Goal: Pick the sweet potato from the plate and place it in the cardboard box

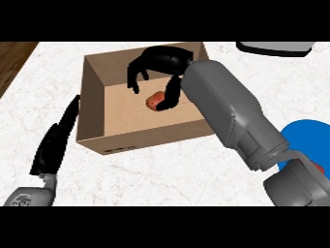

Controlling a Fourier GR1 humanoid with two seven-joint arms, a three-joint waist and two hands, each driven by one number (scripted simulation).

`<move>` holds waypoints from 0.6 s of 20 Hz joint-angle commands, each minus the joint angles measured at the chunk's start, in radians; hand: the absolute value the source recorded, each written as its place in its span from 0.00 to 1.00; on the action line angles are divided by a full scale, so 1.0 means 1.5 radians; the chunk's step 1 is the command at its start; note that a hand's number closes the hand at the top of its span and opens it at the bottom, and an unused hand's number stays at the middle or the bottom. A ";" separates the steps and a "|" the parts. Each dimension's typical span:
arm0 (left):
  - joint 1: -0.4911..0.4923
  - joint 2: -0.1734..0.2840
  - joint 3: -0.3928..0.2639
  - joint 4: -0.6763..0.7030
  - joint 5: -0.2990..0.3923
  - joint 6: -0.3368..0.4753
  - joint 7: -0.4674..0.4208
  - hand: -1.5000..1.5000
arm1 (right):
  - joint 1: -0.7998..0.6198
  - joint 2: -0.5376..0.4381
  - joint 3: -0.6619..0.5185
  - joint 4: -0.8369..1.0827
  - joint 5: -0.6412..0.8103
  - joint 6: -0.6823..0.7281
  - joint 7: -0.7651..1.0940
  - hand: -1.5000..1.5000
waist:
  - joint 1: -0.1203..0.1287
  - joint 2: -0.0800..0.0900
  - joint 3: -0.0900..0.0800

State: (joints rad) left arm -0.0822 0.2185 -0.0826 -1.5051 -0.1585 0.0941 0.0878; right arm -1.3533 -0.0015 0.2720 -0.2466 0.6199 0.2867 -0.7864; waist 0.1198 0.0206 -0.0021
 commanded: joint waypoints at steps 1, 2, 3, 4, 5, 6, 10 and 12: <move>-0.009 -0.003 0.007 0.022 0.004 -0.005 -0.015 0.50 | 0.024 0.001 0.036 -0.025 -0.042 0.012 0.014 0.00 | 0.007 0.003 0.000; -0.035 0.006 0.012 0.038 0.007 -0.016 -0.014 0.50 | 0.025 0.001 0.035 -0.027 -0.063 0.029 0.031 0.00 | 0.007 0.004 0.000; -0.006 -0.015 -0.013 0.013 -0.013 0.005 -0.011 0.50 | 0.055 0.001 0.040 -0.027 -0.071 0.009 0.013 0.00 | 0.013 0.004 0.000; -0.021 0.001 0.010 0.026 0.004 -0.009 -0.008 0.50 | 0.047 0.001 0.032 -0.045 -0.103 0.032 0.024 0.00 | 0.009 0.002 0.000; -0.019 -0.006 -0.001 0.020 0.003 -0.011 -0.013 0.50 | 0.046 0.001 0.017 -0.041 -0.132 0.040 0.039 0.00 | 0.021 0.004 0.000; -0.033 -0.011 0.005 0.044 0.000 -0.004 -0.017 0.50 | 0.044 0.001 0.007 -0.050 -0.160 0.052 0.042 0.00 | 0.012 0.004 0.000; -0.018 -0.012 0.001 0.031 -0.003 -0.002 -0.013 0.50 | 0.037 0.001 -0.071 -0.017 -0.256 0.059 0.072 0.00 | 0.004 0.005 0.001; -0.023 -0.005 0.006 0.023 0.001 -0.008 0.002 0.50 | 0.034 0.001 -0.093 -0.005 -0.298 0.066 0.089 0.00 | 0.006 0.004 0.001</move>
State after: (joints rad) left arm -0.1191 0.2010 -0.0876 -1.4646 -0.1661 0.0890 0.0800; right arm -1.2942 0.0000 0.2001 -0.2794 0.2833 0.3599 -0.6831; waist 0.1375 0.0273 -0.0013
